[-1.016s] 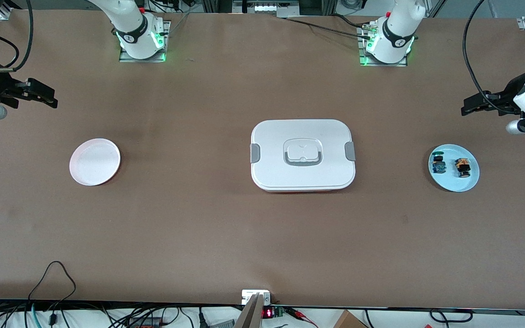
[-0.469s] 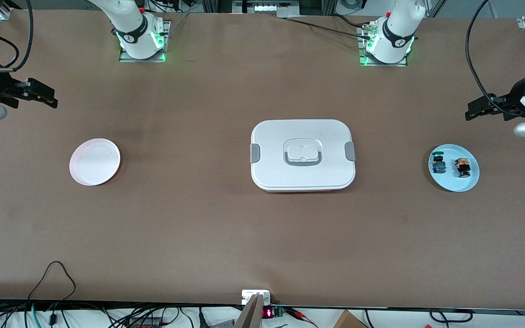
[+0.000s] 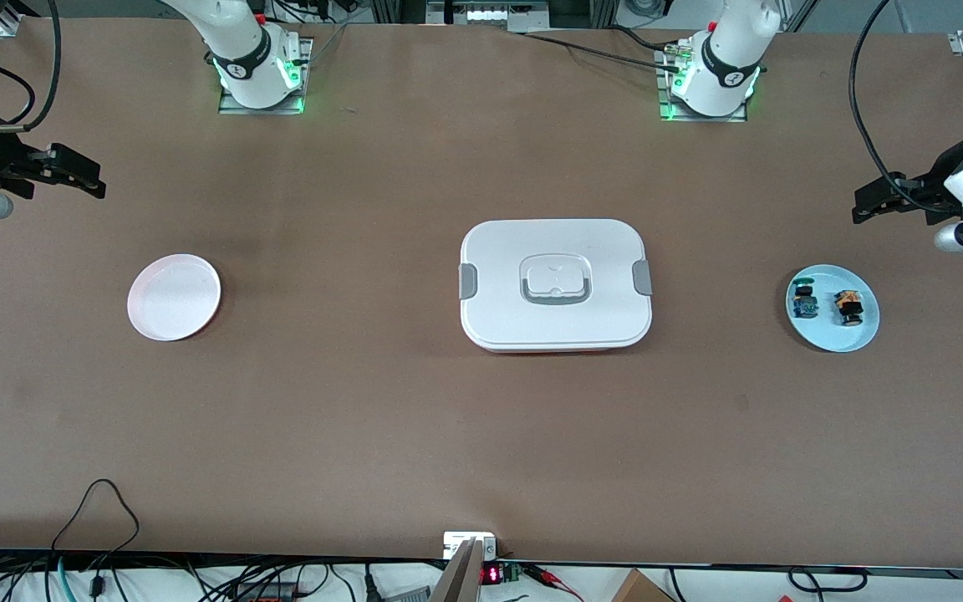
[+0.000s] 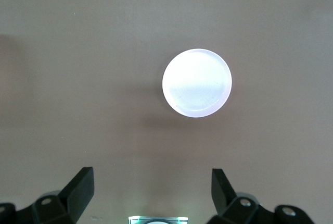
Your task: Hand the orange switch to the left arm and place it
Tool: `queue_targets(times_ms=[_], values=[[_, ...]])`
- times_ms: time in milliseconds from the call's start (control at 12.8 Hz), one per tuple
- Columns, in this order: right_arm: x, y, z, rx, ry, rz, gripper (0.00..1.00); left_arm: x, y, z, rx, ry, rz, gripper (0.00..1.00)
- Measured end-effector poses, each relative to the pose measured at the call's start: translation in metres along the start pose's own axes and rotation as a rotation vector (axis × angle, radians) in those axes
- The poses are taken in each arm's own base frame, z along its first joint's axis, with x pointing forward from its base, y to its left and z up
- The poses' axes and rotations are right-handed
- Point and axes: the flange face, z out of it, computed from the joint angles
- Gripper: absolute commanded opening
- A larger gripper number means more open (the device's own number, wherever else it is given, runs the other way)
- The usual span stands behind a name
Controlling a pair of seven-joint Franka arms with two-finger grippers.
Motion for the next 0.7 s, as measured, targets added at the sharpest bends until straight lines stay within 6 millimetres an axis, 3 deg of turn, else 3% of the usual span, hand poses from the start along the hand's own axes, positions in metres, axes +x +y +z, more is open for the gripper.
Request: queue_targets(times_ms=[704], values=[[-0.0014,-0.0001,0.0011,0.0,-0.013,0.0,1.0,-0.0002,-0.0016,0.0004,-0.009,-0.003,-0.004,1.0]])
